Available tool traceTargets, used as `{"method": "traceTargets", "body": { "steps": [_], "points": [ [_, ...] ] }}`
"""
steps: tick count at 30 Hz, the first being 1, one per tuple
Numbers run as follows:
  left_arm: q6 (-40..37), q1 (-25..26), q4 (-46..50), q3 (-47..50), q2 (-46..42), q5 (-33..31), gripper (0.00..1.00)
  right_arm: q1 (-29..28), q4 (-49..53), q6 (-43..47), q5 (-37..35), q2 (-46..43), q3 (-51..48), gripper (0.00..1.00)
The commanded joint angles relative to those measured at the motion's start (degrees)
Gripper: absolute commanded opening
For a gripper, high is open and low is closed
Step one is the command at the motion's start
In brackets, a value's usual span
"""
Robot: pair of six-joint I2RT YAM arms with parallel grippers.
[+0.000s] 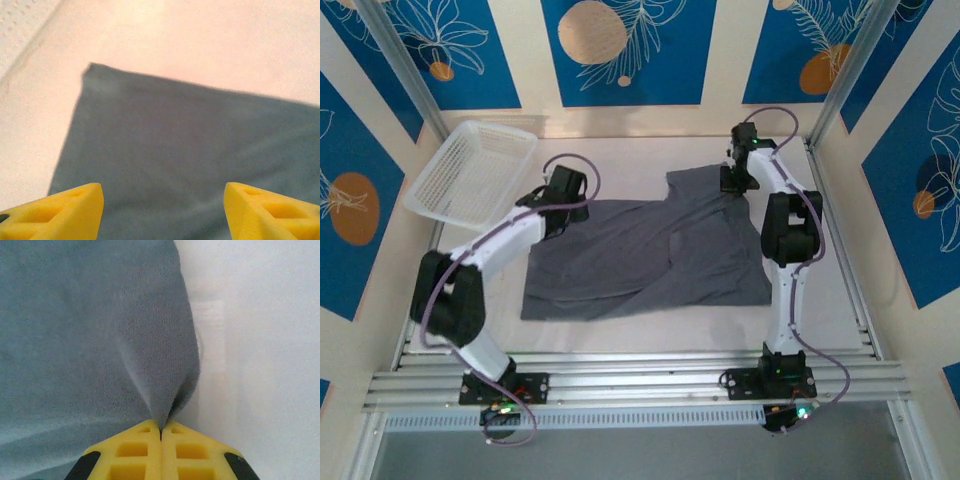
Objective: Fold the inside-out t-shirt
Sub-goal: Move the T-shirt to the center of the table, then fold the T-shirt at the center of the table.
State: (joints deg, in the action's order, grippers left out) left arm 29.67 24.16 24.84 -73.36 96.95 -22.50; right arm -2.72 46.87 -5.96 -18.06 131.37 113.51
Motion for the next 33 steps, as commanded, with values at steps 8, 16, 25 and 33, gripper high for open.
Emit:
{"method": "traceTargets", "body": {
  "steps": [8, 16, 25, 33],
  "points": [
    [1.41, -7.26, 8.68, -25.17, 26.2, -8.75, 0.62, 2.72, -2.9, -1.33, -0.63, -2.88, -4.17, 0.0],
    [-2.16, -10.58, 11.52, -42.33, 41.46, -5.39, 0.59, 2.46, -2.55, -0.73, -0.35, -2.39, -3.29, 0.0],
    [-4.36, -12.86, 15.69, -49.31, 46.79, 4.47, 0.45, 2.5, -1.67, -0.81, -0.33, -1.75, -2.55, 0.0],
    [-4.56, -13.54, 14.53, -46.36, 45.46, 10.66, 0.4, 2.28, -0.39, -1.78, 0.27, -0.68, 0.01, 0.0]
  ]
}}
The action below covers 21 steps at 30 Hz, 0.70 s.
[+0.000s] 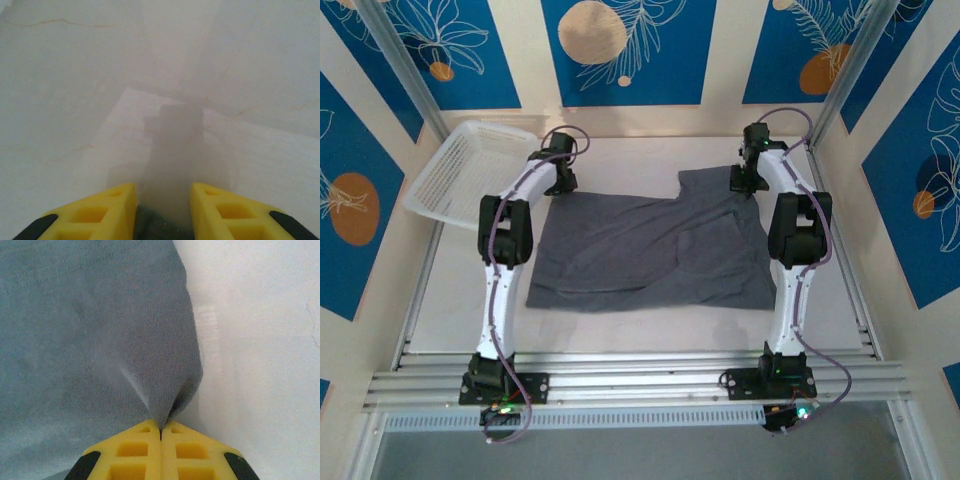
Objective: Fold the inside-out t-shirt
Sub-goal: Fold the T-shirt at the center of the table.
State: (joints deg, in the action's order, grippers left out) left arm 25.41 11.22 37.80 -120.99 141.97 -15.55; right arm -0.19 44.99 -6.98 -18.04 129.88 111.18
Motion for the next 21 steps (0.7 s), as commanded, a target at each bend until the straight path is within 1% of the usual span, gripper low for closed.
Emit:
{"method": "traceTargets", "body": {
  "steps": [1, 5, 7, 9, 12, 13, 17, 21],
  "points": [
    [-0.19, -0.57, 1.45, 1.65, 0.28, 3.56, 0.44, -0.35, 1.59, -0.66, 0.22, 0.81, 2.53, 0.0],
    [-0.25, -0.57, 2.41, 1.9, 0.55, 2.91, 0.44, -0.39, 1.85, -0.52, 0.04, 0.98, 3.08, 0.0],
    [-0.28, -0.5, 2.68, 2.3, 0.65, 2.94, 0.39, -0.43, 1.94, -0.64, 0.03, 0.9, 3.17, 0.0],
    [0.02, -0.52, 2.36, 3.02, 0.5, 3.2, 0.27, -0.49, 1.94, -0.77, 0.01, 0.98, 3.32, 0.0],
    [0.26, -0.54, 2.21, 3.12, 0.16, 3.36, 0.04, -0.43, 1.9, -1.22, -0.07, 1.29, 3.52, 0.0],
    [0.33, -0.54, 2.18, 3.04, -0.12, 3.13, 0.0, -0.4, 1.85, -1.35, -0.13, 1.46, 3.62, 0.0],
    [0.68, -1.34, 2.8, 3.22, -2.28, 1.13, 0.0, 0.17, 1.94, -2.11, -0.65, 2.19, 3.46, 0.0],
    [1.38, -2.97, 1.26, 7.18, -6.33, 0.66, 0.0, 1.9, 1.76, -2.35, -0.44, 2.3, 2.64, 0.0]
  ]
}}
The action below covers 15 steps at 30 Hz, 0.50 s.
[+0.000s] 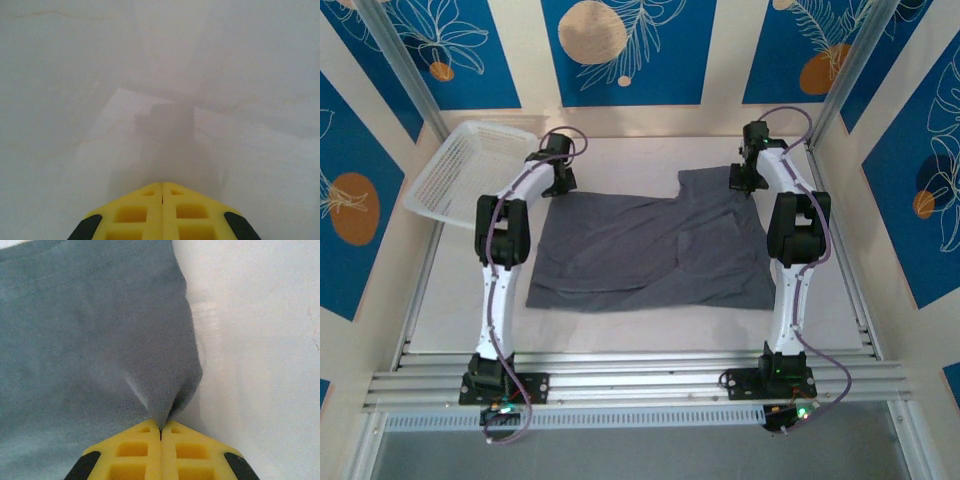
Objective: Fold the inside-out t-shirt
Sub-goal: Fold the T-shirt at the center of the table.
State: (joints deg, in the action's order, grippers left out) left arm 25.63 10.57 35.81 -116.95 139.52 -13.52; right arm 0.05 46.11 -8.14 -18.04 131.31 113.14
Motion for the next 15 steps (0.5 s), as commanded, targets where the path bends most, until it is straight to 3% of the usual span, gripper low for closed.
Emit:
{"method": "traceTargets", "body": {
  "steps": [1, 15],
  "points": [
    [1.18, -2.54, 2.84, 4.21, -4.77, -1.35, 0.0, 2.03, 0.8, -1.24, -0.36, 0.88, 0.67, 0.0],
    [0.22, -3.21, 2.65, 7.12, -8.98, -0.92, 0.0, 1.88, 2.16, -2.15, 4.1, -0.45, 1.47, 0.0]
  ]
}}
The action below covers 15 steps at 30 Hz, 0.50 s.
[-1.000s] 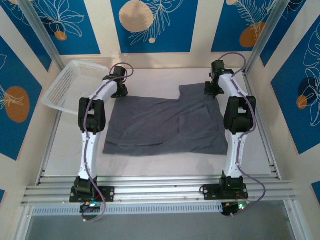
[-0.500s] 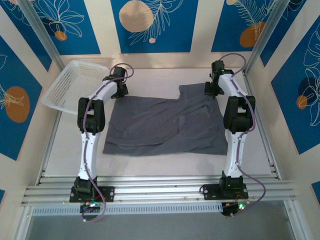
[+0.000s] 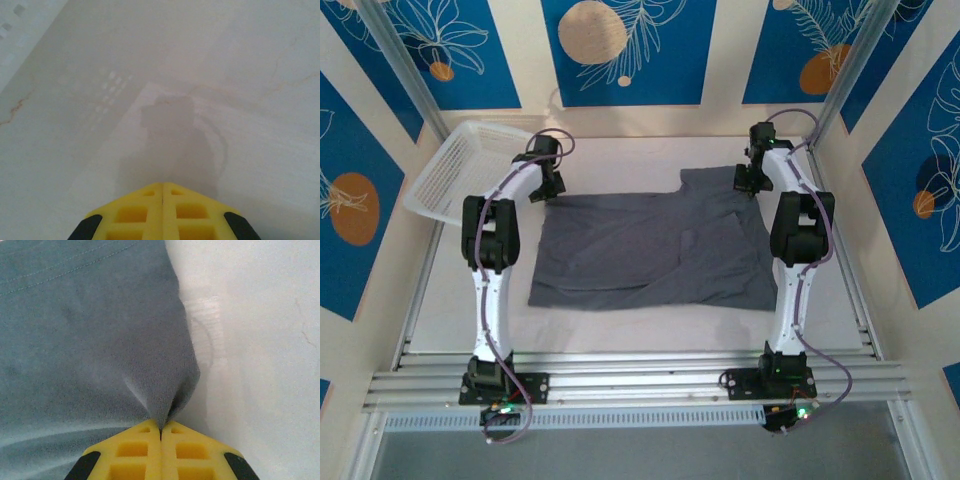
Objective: Fold the inside-out t-shirt
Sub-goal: Fold the T-shirt at the center of the table.
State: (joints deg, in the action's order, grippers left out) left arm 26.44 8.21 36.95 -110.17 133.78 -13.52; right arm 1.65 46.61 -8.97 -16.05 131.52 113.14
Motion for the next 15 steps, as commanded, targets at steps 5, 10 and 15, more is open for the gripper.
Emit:
{"method": "traceTargets", "body": {
  "steps": [5, 10, 15],
  "points": [
    [-1.8, -0.82, 1.1, 2.59, -7.84, -1.19, 0.0, 1.04, -0.24, -2.94, 6.09, -6.61, -1.59, 0.0],
    [-2.61, -0.8, -0.47, 9.59, -14.95, -1.46, 0.0, 2.93, -4.08, -6.11, 9.84, -13.33, -9.89, 0.0],
    [-1.51, -0.56, -4.85, 21.28, -21.33, 0.08, 0.0, 3.27, -9.08, -8.35, 11.29, -17.59, -21.46, 0.0]
  ]
}}
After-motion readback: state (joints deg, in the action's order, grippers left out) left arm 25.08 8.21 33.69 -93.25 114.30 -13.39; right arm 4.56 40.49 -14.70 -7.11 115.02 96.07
